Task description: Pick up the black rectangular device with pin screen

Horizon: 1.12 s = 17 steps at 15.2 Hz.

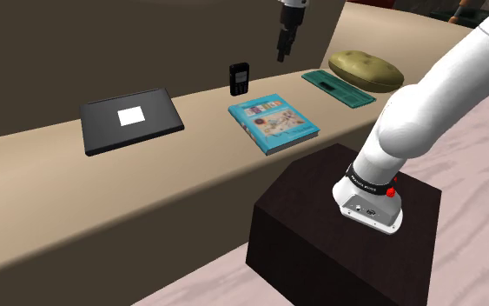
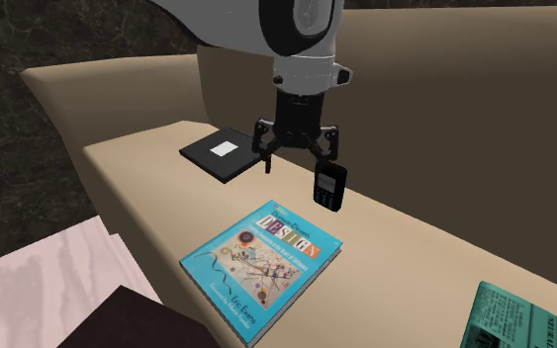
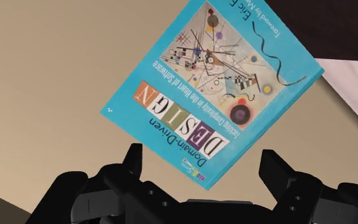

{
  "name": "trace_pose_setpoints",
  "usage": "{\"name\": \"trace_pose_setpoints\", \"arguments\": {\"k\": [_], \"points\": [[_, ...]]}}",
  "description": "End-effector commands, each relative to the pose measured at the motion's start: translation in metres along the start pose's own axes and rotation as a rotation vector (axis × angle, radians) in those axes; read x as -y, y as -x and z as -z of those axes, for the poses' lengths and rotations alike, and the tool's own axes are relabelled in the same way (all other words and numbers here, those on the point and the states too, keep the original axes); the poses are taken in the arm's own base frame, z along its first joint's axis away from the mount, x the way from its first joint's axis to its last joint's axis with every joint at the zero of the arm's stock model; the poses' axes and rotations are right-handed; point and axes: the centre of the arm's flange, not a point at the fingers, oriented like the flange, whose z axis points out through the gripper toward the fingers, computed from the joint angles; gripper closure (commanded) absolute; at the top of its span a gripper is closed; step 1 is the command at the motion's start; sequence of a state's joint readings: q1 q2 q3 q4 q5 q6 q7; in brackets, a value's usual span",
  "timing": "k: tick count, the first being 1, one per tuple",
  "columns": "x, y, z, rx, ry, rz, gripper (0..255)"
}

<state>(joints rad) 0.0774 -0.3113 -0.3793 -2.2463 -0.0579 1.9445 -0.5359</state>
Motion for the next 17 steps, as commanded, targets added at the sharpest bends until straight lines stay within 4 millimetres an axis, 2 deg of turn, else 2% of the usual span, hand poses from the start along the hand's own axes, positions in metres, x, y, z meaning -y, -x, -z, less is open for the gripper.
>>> {"name": "trace_pose_setpoints", "arguments": {"k": [1, 9, 17], "points": [[-0.017, -0.018, -0.01, 0.003, 0.005, 0.058, 0], [-0.08, -0.092, -0.048, 0.011, 0.015, 0.27, 0], [-0.127, -0.178, -0.085, 0.019, 0.026, 0.481, 0]]}}
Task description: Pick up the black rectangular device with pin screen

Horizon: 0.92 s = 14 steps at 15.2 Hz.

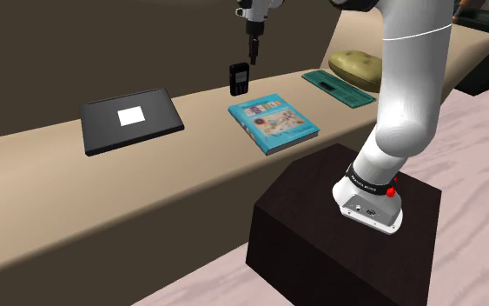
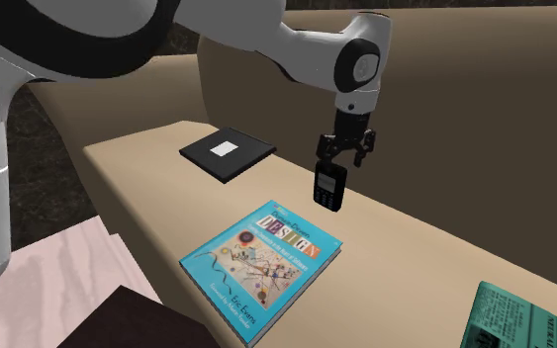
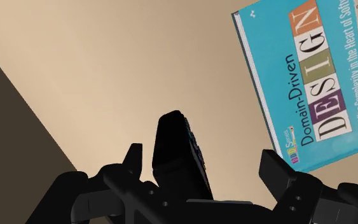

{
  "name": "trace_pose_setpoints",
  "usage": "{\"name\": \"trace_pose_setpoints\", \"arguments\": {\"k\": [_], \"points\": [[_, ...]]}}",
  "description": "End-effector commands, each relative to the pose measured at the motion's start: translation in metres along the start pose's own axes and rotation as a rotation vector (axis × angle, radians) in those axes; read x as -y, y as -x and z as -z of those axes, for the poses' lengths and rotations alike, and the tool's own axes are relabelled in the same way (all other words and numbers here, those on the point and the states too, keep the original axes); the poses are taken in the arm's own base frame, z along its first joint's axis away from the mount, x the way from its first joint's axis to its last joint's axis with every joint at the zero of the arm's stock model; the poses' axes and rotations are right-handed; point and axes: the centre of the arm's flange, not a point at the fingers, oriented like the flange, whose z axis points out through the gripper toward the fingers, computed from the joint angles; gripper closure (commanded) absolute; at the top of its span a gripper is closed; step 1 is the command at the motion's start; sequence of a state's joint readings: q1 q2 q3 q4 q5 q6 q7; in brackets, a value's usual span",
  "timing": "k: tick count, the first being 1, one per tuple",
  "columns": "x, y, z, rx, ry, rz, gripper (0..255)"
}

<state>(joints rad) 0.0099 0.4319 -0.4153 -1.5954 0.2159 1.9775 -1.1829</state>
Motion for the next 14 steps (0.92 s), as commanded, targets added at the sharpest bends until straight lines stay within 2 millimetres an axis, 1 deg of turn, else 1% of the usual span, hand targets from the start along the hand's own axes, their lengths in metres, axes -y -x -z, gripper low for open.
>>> {"name": "trace_pose_setpoints", "arguments": {"k": [1, 2, 8, 9, 11, 12, 14], "points": [[-0.017, -0.017, -0.01, 0.002, 0.001, 0.056, 0], [-0.018, -0.018, -0.011, 0.002, 0.002, 0.06, 0], [-0.019, -0.017, -0.042, 0.002, 0.002, 0.06, 0], [-0.019, -0.017, -0.051, 0.002, 0.002, 0.06, 0], [-0.019, -0.017, -0.051, 0.002, 0.002, 0.06, 0], [-0.019, -0.016, -0.051, 0.002, 0.002, 0.06, 255], [-0.019, -0.016, -0.05, 0.002, 0.002, 0.06, 255]]}}
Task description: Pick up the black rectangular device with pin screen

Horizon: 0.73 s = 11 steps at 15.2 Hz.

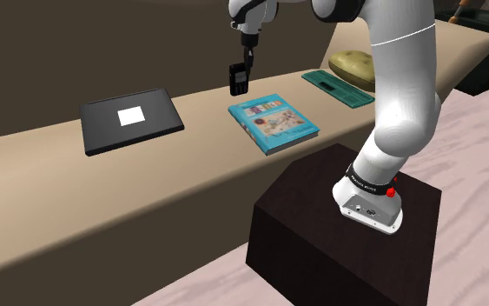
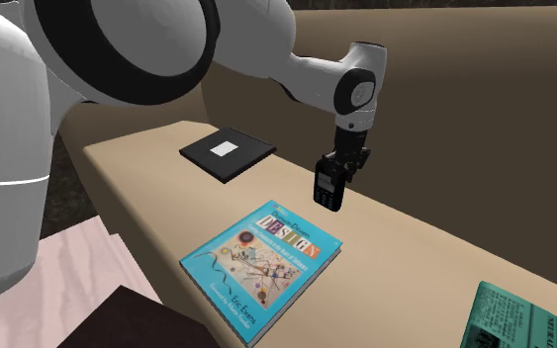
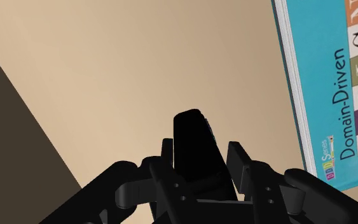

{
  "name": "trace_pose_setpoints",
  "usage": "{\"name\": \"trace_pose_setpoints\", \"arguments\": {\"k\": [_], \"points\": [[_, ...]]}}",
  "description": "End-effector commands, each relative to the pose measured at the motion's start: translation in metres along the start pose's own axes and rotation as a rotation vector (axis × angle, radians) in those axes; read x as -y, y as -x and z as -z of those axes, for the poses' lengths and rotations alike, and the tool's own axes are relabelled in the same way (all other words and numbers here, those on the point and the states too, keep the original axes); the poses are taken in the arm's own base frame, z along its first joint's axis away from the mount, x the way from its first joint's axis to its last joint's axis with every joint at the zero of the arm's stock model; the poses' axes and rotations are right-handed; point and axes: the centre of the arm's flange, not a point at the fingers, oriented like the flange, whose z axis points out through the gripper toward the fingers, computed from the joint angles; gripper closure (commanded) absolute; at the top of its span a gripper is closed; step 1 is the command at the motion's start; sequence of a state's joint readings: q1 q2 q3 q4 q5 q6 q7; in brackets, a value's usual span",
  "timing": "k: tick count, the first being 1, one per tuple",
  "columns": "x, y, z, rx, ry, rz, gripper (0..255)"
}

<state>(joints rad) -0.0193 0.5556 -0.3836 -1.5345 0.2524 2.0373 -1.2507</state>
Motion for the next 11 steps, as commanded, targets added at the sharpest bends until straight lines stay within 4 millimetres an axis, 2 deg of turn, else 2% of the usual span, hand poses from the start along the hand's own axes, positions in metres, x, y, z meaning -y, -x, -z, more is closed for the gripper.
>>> {"name": "trace_pose_setpoints", "arguments": {"k": [1, 7, 11], "points": [[0.0, 0.0, -0.001, 0.0, -0.001, 0.0, 255], [0.0, -0.001, -0.001, 0.0, -0.001, 0.0, 255], [0.0, -0.001, 0.021, 0.0, -0.001, 0.0, 255]]}}
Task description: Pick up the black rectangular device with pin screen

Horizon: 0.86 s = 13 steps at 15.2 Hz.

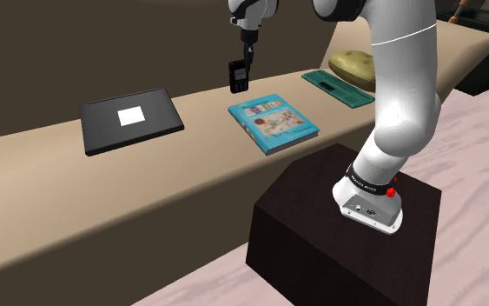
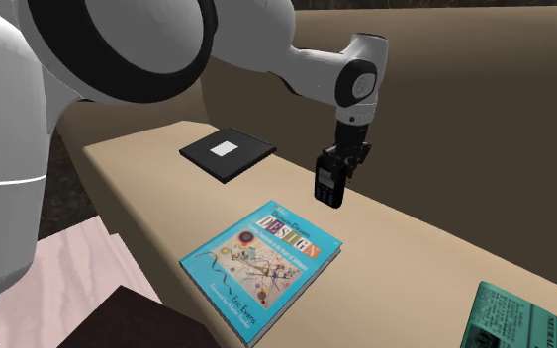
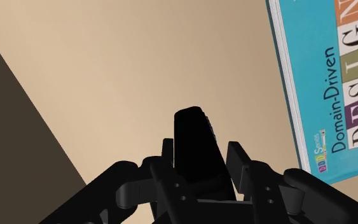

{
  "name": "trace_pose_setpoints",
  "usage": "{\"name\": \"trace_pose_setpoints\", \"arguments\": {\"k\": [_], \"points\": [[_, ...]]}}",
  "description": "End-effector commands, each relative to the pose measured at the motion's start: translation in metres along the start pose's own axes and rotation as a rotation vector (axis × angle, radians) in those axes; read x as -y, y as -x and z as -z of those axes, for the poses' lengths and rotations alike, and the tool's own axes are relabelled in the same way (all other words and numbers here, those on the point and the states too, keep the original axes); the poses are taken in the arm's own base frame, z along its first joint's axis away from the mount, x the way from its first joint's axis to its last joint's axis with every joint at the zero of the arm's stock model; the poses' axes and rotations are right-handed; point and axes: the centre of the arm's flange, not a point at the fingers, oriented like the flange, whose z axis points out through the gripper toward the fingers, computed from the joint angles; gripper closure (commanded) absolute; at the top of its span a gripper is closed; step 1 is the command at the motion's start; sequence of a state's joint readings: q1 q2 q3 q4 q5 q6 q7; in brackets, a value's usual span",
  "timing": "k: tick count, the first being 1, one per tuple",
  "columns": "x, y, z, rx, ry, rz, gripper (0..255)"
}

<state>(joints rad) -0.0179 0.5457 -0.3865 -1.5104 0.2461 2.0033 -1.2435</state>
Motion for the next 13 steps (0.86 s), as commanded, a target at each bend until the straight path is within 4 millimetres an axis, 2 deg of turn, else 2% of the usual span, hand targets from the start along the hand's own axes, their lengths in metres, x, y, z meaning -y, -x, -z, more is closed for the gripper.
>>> {"name": "trace_pose_setpoints", "arguments": {"k": [1, 11, 13], "points": [[0.001, 0.001, 0.011, 0.0, 0.0, 0.0, 255], [0.002, 0.0, 0.064, 0.0, 0.0, 0.0, 255], [0.002, 0.0, 0.064, 0.0, 0.0, 0.0, 255]]}}
